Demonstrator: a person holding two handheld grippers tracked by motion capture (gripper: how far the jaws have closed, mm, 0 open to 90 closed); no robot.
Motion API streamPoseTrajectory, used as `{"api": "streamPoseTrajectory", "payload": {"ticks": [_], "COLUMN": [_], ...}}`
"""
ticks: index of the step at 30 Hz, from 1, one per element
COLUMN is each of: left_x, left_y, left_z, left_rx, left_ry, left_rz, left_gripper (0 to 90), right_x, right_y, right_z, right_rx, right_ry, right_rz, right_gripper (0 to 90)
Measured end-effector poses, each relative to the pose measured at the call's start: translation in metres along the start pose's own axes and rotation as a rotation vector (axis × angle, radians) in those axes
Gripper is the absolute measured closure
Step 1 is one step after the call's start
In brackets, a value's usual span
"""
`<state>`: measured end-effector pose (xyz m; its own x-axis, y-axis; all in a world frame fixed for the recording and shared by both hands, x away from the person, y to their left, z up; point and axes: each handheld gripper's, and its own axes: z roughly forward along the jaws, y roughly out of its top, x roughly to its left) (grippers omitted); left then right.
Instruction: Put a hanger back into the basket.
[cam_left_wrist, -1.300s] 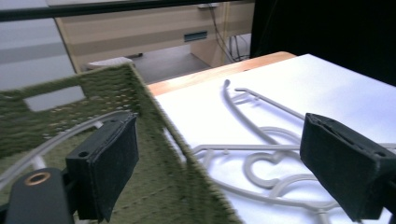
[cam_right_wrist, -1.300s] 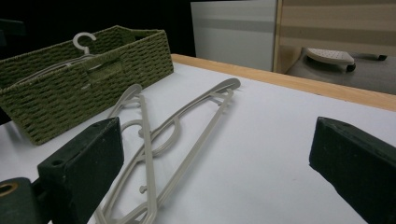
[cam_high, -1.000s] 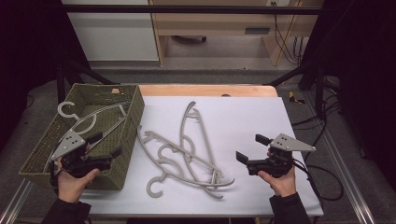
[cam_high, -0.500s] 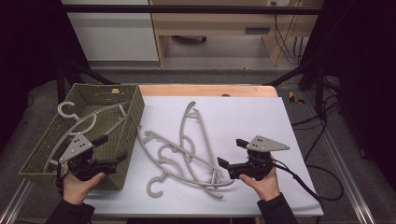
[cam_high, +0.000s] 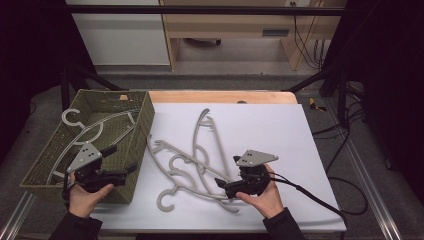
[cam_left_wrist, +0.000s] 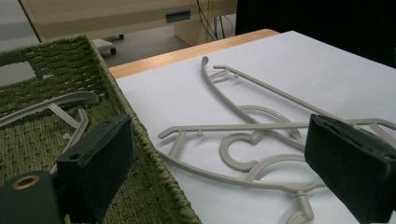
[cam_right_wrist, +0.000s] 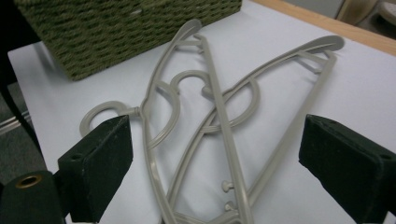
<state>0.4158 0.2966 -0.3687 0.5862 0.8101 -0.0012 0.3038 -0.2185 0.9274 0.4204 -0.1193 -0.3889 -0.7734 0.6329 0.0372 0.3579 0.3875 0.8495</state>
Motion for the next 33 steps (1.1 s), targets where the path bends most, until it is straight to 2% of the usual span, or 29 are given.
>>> {"api": "streamPoseTrajectory", "payload": {"ticks": [6,11,15,17,19,21,23,28,30,33], "left_x": [0.003,0.004,0.006,0.007,0.006,0.006,0.006,0.006,0.006,0.006], "left_y": [0.0,-0.001,-0.002,-0.002,-0.002,-0.002,-0.002,-0.001,-0.002,-0.002], "left_z": [-0.001,-0.001,-0.001,-0.001,-0.001,-0.001,-0.001,-0.001,0.0,0.0], "left_rx": [0.0,-0.001,0.006,0.005,0.0,0.0,0.007,0.009,0.01,0.013], "left_ry": [0.004,0.008,0.011,0.011,0.012,0.01,0.009,0.011,0.011,0.011], "left_rz": [-0.002,-0.005,-0.003,-0.006,-0.009,-0.01,-0.001,0.006,0.007,0.008], "left_gripper": [7.7,7.3,7.3,7.3,7.3,7.4,7.4,7.6,7.7,7.9], "right_x": [0.009,0.014,0.021,0.024,0.027,0.031,0.031,0.03,0.03,0.033], "right_y": [-0.002,-0.004,-0.006,-0.006,-0.007,-0.007,-0.009,-0.013,-0.015,-0.017], "right_z": [0.016,0.029,0.044,0.051,0.057,0.063,0.068,0.076,0.079,0.085], "right_rx": [0.093,0.143,0.205,0.214,0.234,0.251,0.251,0.291,0.314,0.344], "right_ry": [0.021,0.036,0.052,0.082,0.078,0.085,0.123,0.134,0.154,0.151], "right_rz": [-0.032,-0.041,-0.077,-0.07,-0.099,-0.108,-0.103,-0.104,-0.114,-0.137], "right_gripper": [12.6,16.6,20.5,23.6,26.9,30.2,34.9,43.1,46.4,50.1]}}
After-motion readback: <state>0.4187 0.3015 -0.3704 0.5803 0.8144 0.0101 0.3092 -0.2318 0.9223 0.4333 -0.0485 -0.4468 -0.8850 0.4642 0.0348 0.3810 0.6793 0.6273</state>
